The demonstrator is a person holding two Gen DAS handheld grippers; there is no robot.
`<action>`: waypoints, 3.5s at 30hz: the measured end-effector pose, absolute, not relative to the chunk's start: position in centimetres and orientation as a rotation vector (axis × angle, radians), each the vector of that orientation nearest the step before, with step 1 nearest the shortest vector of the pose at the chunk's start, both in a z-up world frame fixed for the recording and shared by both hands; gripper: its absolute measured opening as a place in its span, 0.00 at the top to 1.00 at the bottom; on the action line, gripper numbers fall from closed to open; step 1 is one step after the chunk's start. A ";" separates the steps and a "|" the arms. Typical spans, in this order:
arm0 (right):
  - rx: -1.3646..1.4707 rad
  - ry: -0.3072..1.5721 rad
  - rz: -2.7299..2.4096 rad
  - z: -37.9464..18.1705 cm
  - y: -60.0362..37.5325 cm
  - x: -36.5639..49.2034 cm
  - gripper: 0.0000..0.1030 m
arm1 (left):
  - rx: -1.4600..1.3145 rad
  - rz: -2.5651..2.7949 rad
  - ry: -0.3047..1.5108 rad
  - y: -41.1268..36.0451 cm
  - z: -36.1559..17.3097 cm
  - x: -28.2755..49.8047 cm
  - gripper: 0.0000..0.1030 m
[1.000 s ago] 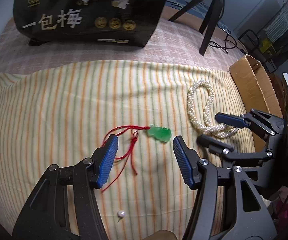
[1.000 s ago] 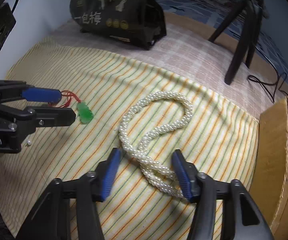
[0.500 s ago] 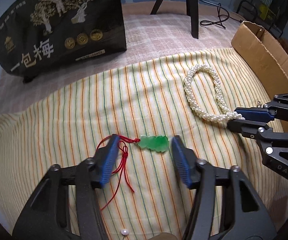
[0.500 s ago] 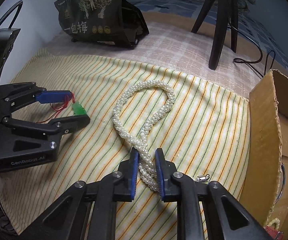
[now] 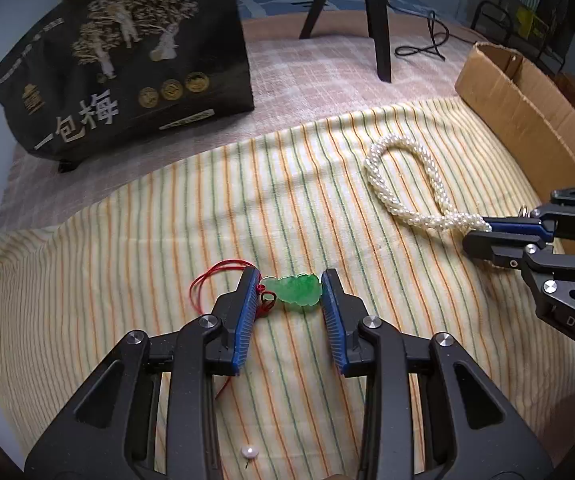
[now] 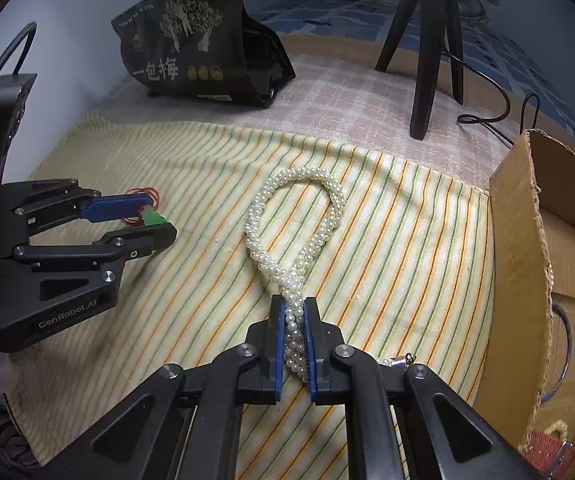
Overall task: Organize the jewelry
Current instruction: 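Close the right tool on the pearl necklace while the left tool grasps the jade pendant, then carry the pearl necklace and jade pendant over the cardboard box with both tools, then lower the necklace and pendant into the box and open both tools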
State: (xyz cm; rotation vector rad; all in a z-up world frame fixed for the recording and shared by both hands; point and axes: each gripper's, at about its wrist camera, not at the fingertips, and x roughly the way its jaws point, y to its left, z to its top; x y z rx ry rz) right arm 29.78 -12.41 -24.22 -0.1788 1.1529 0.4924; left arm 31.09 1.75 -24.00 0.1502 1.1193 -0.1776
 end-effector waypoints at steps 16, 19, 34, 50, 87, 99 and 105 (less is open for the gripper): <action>-0.101 1.006 0.507 -16.1 -14.0 27.3 0.95 | 0.035 -0.215 0.996 2.7 -16.9 28.6 0.69; -0.082 0.971 0.502 -14.3 -14.8 26.8 0.95 | 0.023 -0.229 0.979 2.3 -15.9 28.3 0.69; -0.066 0.837 0.504 -6.1 -17.7 23.2 0.95 | -0.056 -0.285 0.892 0.8 -11.1 26.5 0.69; -0.047 0.733 0.406 0.2 -24.8 20.8 0.95 | -0.010 -0.402 0.823 -5.1 -6.8 24.2 0.69; 0.057 0.798 0.275 -5.3 -37.3 22.7 0.95 | 0.043 -0.528 0.835 -22.6 -8.4 34.6 0.69; 0.090 0.847 0.292 -8.9 -37.5 24.0 0.95 | 0.043 -0.520 0.892 -25.6 -11.6 37.8 0.69; 0.108 0.872 0.294 -10.2 -37.6 24.6 0.94 | 0.045 -0.515 0.902 -26.1 -12.3 38.4 0.69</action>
